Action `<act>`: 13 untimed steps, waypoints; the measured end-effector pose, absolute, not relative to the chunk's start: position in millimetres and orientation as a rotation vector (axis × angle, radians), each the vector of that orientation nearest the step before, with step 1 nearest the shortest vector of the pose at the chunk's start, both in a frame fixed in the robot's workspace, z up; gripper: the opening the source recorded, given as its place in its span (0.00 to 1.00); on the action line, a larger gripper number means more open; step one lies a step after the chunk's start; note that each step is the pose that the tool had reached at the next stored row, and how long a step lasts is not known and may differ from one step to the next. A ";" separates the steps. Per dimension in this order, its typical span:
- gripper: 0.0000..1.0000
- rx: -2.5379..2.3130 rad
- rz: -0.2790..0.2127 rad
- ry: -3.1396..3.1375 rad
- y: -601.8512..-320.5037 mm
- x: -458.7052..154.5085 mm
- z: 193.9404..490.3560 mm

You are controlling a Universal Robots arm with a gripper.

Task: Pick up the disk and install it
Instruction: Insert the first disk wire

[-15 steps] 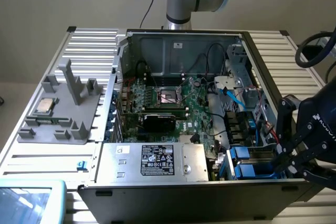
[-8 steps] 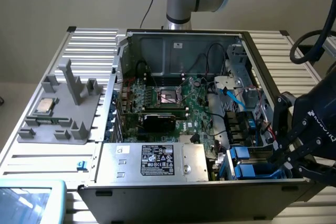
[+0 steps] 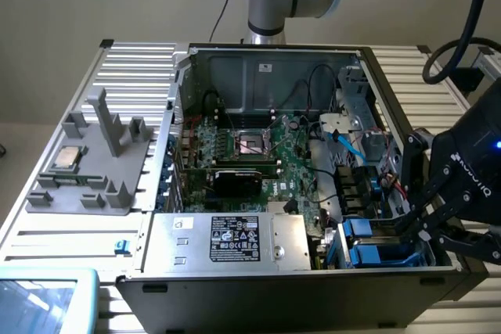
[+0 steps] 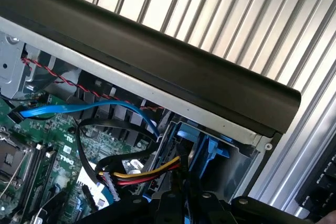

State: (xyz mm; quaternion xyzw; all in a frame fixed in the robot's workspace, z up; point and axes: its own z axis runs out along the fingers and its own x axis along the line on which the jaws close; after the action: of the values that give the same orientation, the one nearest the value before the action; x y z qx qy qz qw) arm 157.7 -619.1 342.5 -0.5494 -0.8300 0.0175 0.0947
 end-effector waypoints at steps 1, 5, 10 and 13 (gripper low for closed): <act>0.16 -1.632 0.062 -2.464 -618.1 157.7 342.6; 0.16 -1.651 0.121 -2.481 -616.0 157.7 342.6; 0.16 -1.660 0.149 -2.488 -615.1 157.7 342.5; 0.16 -1.661 0.149 -2.487 -613.9 157.7 342.5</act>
State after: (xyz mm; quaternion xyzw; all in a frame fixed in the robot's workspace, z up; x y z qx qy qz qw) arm 157.7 -613.9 342.5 -0.5533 -0.8283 0.0496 0.0734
